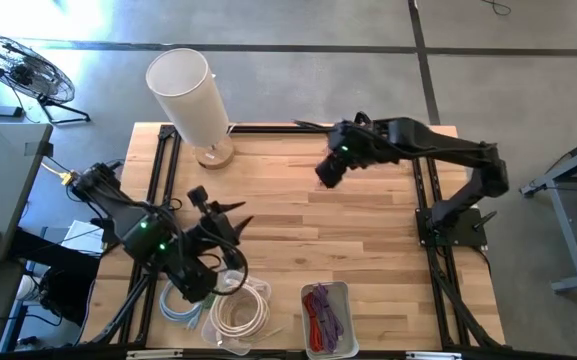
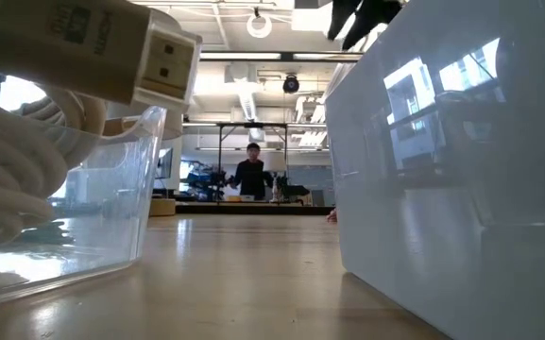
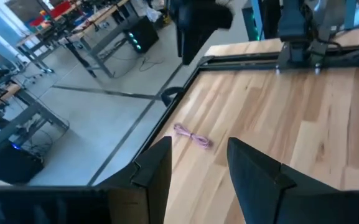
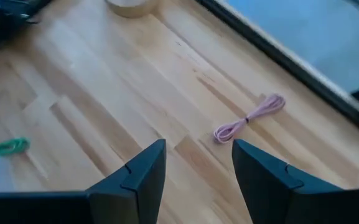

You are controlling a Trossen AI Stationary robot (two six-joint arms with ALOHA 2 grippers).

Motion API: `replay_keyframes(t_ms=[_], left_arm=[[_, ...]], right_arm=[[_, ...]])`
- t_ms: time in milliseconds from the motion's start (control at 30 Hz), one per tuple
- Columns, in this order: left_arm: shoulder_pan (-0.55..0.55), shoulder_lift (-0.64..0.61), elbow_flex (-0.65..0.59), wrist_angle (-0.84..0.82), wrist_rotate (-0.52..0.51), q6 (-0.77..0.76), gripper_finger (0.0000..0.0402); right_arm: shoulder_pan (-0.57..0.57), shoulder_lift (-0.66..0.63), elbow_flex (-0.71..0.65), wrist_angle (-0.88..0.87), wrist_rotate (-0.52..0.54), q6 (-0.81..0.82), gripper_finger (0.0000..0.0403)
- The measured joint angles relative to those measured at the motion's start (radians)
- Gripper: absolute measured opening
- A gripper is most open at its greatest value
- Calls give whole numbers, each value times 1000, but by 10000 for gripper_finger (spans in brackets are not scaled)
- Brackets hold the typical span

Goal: Pick & Place USB Port
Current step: Put the pink USB cable into the gray bin

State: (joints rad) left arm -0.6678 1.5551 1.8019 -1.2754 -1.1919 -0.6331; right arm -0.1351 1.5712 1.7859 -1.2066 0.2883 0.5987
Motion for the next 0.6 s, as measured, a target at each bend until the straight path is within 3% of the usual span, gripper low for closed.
replay_keyframes(t_ms=[300,600], left_arm=[[0,-105,0,-134,60,-4,151],[0,-161,0,-173,63,0,151]], right_arm=[[-155,190,0,85,-109,84,176],[-303,380,0,19,-168,110,176]])
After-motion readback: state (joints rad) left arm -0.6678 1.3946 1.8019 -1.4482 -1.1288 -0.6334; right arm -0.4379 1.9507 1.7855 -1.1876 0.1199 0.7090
